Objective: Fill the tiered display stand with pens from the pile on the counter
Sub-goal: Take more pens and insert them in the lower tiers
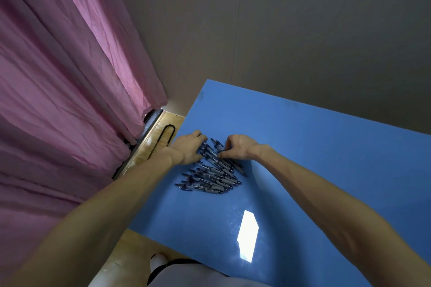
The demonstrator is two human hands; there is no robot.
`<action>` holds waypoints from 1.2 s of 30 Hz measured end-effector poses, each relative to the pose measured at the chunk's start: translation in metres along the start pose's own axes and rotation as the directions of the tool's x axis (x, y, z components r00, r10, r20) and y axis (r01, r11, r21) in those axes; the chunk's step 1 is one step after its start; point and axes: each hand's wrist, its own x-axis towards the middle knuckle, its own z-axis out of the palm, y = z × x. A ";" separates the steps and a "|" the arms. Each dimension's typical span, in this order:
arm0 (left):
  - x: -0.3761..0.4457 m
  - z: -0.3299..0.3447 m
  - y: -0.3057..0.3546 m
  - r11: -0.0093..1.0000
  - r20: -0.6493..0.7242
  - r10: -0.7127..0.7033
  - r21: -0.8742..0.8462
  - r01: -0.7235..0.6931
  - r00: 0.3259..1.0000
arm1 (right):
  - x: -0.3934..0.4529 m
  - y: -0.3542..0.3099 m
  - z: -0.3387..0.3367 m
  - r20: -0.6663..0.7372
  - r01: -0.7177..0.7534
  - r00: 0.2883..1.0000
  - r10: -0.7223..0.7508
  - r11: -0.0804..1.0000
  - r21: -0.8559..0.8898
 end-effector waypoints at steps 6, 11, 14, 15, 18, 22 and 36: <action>-0.012 -0.002 -0.007 0.996 0.011 0.025 -0.083 -0.024 1.000 | 0.002 -0.011 0.000 -0.040 0.017 0.999 -0.021 0.995 -0.102; -0.016 0.000 -0.012 0.998 0.044 0.049 -0.048 -0.047 0.998 | 0.000 -0.021 -0.001 -0.047 0.000 0.999 -0.009 0.982 -0.187; -0.012 0.001 -0.011 0.999 0.023 0.047 -0.007 -0.047 0.999 | -0.001 -0.025 0.002 -0.056 -0.028 0.998 0.017 0.980 -0.199; -0.011 0.001 -0.009 0.999 0.010 0.043 0.002 -0.043 0.999 | -0.002 -0.025 0.003 -0.066 -0.043 0.997 0.030 0.979 -0.201; -0.005 0.001 -0.004 0.999 -0.017 0.042 0.015 -0.042 0.999 | -0.006 -0.023 0.001 -0.094 -0.093 0.993 0.076 0.977 -0.192; 0.001 0.004 0.005 0.999 -0.052 0.000 0.037 0.002 0.999 | -0.011 -0.018 0.000 -0.135 -0.164 0.981 0.141 0.970 -0.177; 0.022 0.007 0.044 0.936 -0.055 -0.340 -0.110 0.333 0.939 | -0.012 -0.006 0.007 -0.213 -0.257 0.945 0.248 0.966 -0.019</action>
